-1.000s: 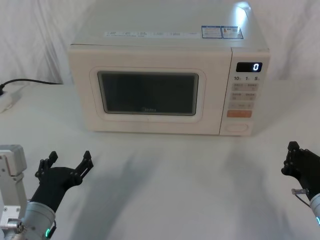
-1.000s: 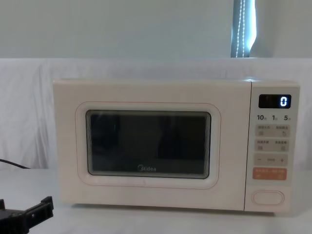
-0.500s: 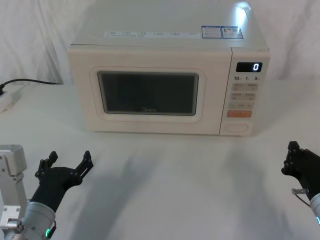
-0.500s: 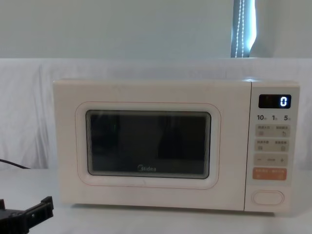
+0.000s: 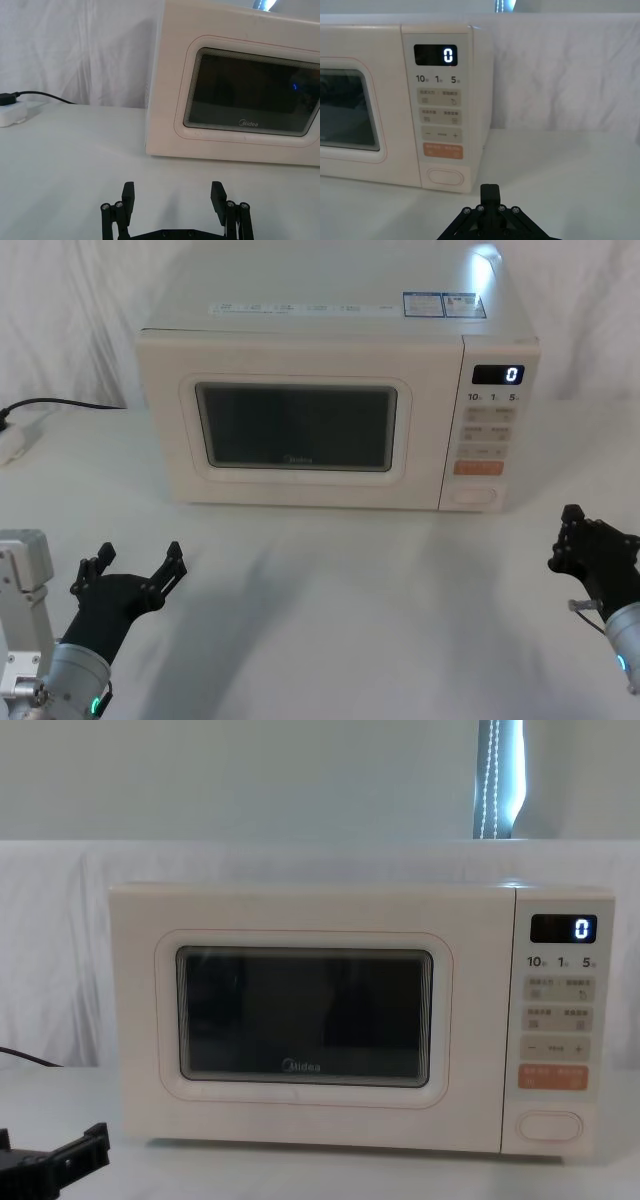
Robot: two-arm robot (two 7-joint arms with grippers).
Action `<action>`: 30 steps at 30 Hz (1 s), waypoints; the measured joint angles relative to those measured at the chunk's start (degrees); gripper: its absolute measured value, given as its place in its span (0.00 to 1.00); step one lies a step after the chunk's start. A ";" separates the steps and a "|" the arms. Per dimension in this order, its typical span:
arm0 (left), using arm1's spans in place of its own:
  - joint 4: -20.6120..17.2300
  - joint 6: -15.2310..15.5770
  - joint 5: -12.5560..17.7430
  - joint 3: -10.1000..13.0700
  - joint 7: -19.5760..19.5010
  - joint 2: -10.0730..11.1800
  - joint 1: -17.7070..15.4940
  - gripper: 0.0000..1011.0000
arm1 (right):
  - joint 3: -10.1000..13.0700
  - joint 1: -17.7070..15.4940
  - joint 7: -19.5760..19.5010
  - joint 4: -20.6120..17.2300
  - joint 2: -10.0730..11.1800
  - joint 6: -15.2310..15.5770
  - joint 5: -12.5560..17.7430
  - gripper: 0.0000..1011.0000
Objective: Press the button to open the microwave door with one hand; close the microwave door with the other hand.
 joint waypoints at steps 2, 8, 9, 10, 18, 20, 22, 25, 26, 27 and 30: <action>0.00 0.00 0.00 0.00 0.00 0.00 0.00 0.99 | -0.33 0.63 -0.29 0.34 -0.24 0.65 -0.40 0.00; 0.00 0.00 0.00 0.00 0.00 0.00 0.00 0.99 | -1.24 2.26 -0.49 1.69 -0.78 1.53 -1.22 0.00; 0.00 0.00 0.00 0.00 0.00 0.00 0.00 0.99 | -1.51 2.84 -0.56 2.15 -0.97 1.83 -1.44 0.00; 0.00 0.00 0.00 0.00 0.00 0.00 0.00 0.99 | -1.66 3.16 -0.63 2.39 -1.07 2.00 -1.56 0.00; 0.00 0.00 0.00 0.00 0.00 0.00 0.00 0.99 | -2.79 6.35 -1.49 5.12 -2.04 4.32 -2.84 0.00; 0.00 0.00 0.00 0.00 0.00 0.00 0.00 0.99 | -3.05 7.24 -1.85 6.11 -2.33 5.06 -3.35 0.00; 0.00 0.00 0.00 0.00 0.00 0.00 0.00 0.99 | -3.20 8.17 -2.26 7.26 -2.63 5.76 -3.91 0.00; 0.00 0.00 0.00 0.00 0.00 0.00 0.00 0.99 | -3.36 9.23 -2.74 8.73 -3.06 6.45 -4.57 0.00; 0.00 0.00 0.00 0.00 0.00 0.00 0.00 0.99 | -3.41 9.49 -2.84 9.05 -3.18 6.56 -4.71 0.00; 0.00 0.00 0.00 0.00 0.00 0.00 0.00 0.99 | -3.50 9.89 -3.01 9.58 -3.35 6.77 -5.00 0.00; 0.00 0.00 0.00 0.00 0.00 0.00 0.00 0.99 | -3.67 10.48 -3.20 10.40 -3.62 7.06 -5.48 0.00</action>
